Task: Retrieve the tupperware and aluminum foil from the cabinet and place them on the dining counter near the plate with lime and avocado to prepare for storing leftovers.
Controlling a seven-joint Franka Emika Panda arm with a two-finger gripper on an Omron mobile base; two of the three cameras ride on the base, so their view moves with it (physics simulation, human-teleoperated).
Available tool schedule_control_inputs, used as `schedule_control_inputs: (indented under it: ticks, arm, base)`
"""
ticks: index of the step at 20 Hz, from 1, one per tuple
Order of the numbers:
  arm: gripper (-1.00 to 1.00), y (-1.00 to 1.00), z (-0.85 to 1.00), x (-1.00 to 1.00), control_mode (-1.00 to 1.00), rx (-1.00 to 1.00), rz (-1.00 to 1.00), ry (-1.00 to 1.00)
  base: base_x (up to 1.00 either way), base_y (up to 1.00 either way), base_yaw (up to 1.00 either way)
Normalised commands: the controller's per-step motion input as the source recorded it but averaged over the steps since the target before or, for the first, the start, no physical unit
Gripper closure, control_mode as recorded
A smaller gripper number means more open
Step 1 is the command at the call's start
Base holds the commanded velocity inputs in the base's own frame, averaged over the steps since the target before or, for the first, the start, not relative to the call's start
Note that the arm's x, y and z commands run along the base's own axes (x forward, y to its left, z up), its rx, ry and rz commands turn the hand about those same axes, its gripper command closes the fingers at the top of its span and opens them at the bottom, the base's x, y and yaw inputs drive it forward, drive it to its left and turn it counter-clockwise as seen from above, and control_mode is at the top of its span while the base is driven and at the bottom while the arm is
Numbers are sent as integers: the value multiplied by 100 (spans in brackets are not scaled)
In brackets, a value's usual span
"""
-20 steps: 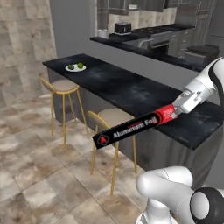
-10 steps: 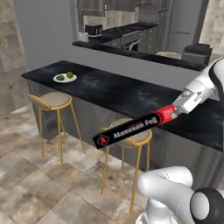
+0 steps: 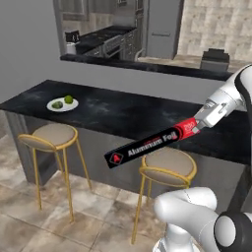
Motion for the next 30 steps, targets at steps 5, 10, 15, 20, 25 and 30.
schedule_control_inputs:
  ticks: [5,10,15,20,25,30]
  arm:
    - [100,0,0,0,100,0,0,0]
    - [100,0,0,0,100,0,0,0]
    - [100,0,0,0,100,0,0,0]
    - [100,0,0,0,100,0,0,0]
    - [100,0,0,0,100,0,0,0]
    - [100,0,0,0,100,0,0,0]
  base:
    - [35,100,-41]
    - [19,100,-38]
    - [10,100,-36]
    - [16,100,-36]
    - [28,100,-37]
    - [30,100,-37]
